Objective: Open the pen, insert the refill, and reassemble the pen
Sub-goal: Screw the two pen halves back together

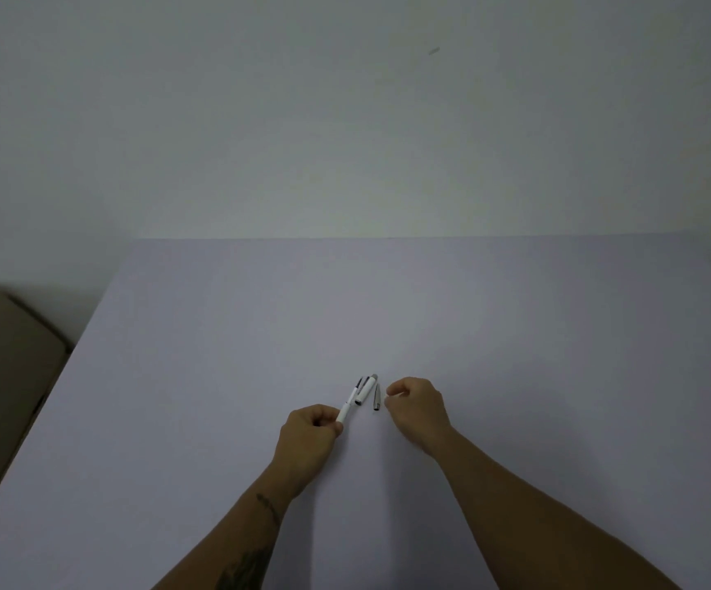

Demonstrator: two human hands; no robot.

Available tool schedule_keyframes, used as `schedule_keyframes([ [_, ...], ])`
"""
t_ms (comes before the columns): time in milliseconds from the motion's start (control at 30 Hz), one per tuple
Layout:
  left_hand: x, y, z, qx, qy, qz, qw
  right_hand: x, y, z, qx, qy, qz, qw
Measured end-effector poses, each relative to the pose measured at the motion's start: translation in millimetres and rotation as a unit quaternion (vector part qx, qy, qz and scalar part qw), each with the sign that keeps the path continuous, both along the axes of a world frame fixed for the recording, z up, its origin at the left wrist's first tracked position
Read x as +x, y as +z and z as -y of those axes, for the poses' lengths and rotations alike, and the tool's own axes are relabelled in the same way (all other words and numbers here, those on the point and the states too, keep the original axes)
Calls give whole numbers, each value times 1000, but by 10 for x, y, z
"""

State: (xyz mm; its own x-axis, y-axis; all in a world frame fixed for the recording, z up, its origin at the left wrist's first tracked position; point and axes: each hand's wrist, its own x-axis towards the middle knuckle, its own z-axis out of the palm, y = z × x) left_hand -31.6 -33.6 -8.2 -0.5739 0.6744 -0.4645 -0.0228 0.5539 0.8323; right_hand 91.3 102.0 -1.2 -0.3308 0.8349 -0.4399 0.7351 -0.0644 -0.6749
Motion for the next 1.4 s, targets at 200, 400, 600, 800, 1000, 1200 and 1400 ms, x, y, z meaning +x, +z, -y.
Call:
schedule_keyframes([
  [200,-63,-60,30,-40,-11,-33,999,-184,-108,-116,43,55,83,994],
  [400,-49,-91,72,-67,-12,-68,995,-351,-192,-23,81,78,130,985],
  [600,-65,-29,-17,-57,-24,-73,995,-289,36,-42,23,-21,16,999],
  [800,-81,93,-106,-37,-19,-63,997,-245,360,-123,-70,-143,-191,969],
  [1000,-43,146,-95,-36,-21,-60,997,-241,471,-87,-54,-126,-196,971],
  [1200,-19,176,-19,-38,-17,-59,997,-147,422,0,-41,-114,-177,977],
  [1400,22,209,5,-27,-17,-59,998,-53,365,70,-77,-94,-172,978],
])
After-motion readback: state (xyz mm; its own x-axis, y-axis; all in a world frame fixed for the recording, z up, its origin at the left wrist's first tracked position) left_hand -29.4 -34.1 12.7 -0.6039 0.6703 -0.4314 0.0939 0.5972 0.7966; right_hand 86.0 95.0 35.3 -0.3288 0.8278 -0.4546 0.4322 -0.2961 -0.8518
